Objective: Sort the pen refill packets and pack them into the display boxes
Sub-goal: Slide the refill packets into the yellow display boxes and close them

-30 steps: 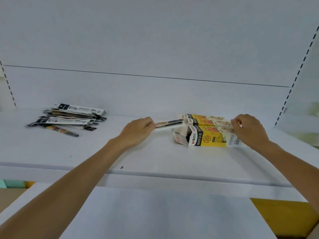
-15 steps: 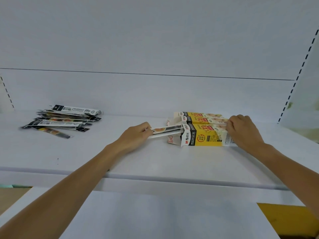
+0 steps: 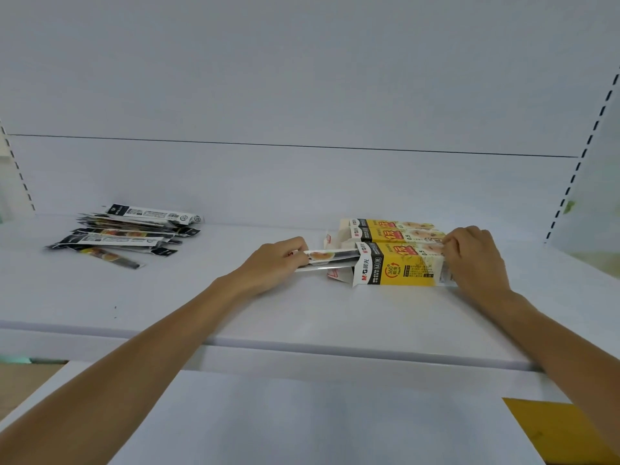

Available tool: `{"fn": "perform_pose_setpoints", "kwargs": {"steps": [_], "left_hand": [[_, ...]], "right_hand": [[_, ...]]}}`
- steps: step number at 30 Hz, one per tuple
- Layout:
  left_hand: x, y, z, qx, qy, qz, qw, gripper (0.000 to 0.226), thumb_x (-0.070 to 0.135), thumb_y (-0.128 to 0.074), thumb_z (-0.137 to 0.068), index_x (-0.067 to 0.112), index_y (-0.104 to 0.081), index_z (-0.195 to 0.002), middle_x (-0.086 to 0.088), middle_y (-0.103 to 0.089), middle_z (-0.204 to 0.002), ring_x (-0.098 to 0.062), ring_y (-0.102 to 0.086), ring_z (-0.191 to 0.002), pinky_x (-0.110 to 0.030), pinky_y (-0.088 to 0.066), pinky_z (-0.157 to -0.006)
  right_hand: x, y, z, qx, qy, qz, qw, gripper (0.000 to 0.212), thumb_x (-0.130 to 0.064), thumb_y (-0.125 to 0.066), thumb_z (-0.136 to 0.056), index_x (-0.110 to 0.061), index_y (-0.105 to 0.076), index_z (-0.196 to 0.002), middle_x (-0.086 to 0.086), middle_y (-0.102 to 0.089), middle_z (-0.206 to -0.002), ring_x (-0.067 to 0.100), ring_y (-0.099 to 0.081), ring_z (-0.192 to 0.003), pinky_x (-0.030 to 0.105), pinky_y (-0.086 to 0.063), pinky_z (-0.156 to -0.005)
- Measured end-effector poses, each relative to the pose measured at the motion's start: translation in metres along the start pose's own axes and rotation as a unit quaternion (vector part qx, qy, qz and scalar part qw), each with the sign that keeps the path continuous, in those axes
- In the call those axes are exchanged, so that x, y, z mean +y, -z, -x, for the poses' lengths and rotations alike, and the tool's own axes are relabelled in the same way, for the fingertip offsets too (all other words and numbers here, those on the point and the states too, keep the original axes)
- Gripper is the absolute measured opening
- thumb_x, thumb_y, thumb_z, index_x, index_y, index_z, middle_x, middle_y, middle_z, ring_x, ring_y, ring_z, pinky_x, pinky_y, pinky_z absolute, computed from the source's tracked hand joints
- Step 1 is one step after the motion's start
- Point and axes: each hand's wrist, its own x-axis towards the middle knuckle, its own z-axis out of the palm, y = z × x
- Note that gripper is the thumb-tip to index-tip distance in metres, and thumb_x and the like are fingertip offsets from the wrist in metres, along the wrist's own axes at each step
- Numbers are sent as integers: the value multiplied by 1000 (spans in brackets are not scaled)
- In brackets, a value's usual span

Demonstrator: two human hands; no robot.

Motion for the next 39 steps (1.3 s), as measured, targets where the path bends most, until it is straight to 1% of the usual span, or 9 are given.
{"fn": "perform_pose_setpoints", "kwargs": {"steps": [5, 10, 13, 20, 23, 28, 31, 33, 39], "left_hand": [[17, -9, -12, -1, 1, 23, 1000, 17, 26, -44, -91, 14, -55, -87, 4, -43, -68, -14, -36, -62, -27, -24, -56], [6, -2, -19, 29, 30, 62, 997, 20, 19, -48, -88, 19, -49, -68, 5, -43, -66, -13, -36, -63, -27, -23, -57], [-1, 4, -19, 29, 58, 88, 994, 16, 24, -52, -84, 20, -49, -69, 6, -40, -64, -13, -33, -61, -26, -23, -56], [23, -15, -25, -22, 72, 101, 992, 10, 20, -51, -86, 14, -46, -79, 1, -33, -67, -15, -27, -57, -24, -20, -51], [23, -15, -25, -30, 96, 142, 985, 18, 28, -54, -75, 14, -45, -68, 0, -31, -61, -13, -23, -51, -25, -18, -50], [12, 7, -28, -76, 150, 169, 971, 28, 21, -49, -89, 17, -49, -62, 4, -28, -49, -9, -21, -44, -18, -17, -40], [13, 0, -29, -119, 119, 200, 965, 31, 19, -46, -96, 18, -44, -64, 5, -29, -49, -9, -23, -45, -19, -18, -44], [15, -10, -29, -109, 85, 192, 972, 28, 18, -44, -98, 17, -47, -70, 3, -32, -56, -9, -25, -48, -19, -20, -47], [8, -6, -26, -20, -3, 20, 1000, 17, 21, -43, -98, 20, -51, -84, 3, -43, -75, -15, -37, -70, -26, -26, -60]], "right_hand": [[2, -2, 1, 50, 18, -45, 998, 11, -3, -47, -89, 4, -56, -87, 16, -49, -100, 28, -45, -96, 33, -37, -71], [5, -3, 0, 39, 29, -45, 998, 13, -3, -44, -89, 1, -51, -80, 11, -48, -86, 25, -42, -87, 32, -33, -68], [6, -4, -3, 40, 32, -45, 998, 12, -3, -44, -89, 2, -52, -81, 12, -50, -84, 25, -40, -86, 32, -33, -69], [6, -5, -5, 29, 34, -59, 997, 11, -1, -47, -87, 1, -52, -78, 10, -51, -79, 24, -40, -85, 30, -30, -66], [7, -5, -4, 31, 36, -69, 996, 11, 0, -46, -87, 1, -51, -77, 13, -53, -79, 24, -40, -85, 30, -31, -65], [7, -7, -6, 34, 42, -63, 997, 12, -1, -46, -87, -1, -50, -76, 13, -53, -78, 24, -40, -83, 31, -31, -63], [6, -8, -6, 30, 49, -61, 996, 12, 0, -45, -87, 0, -51, -77, 15, -52, -78, 23, -37, -82, 28, -25, -64], [7, -10, -7, 30, 51, -57, 997, 12, 1, -45, -87, 1, -51, -77, 16, -53, -78, 23, -37, -82, 27, -24, -64], [9, -10, -8, 29, 54, -45, 997, 12, -2, -44, -89, 2, -52, -80, 12, -51, -80, 24, -39, -84, 27, -27, -64]]}}
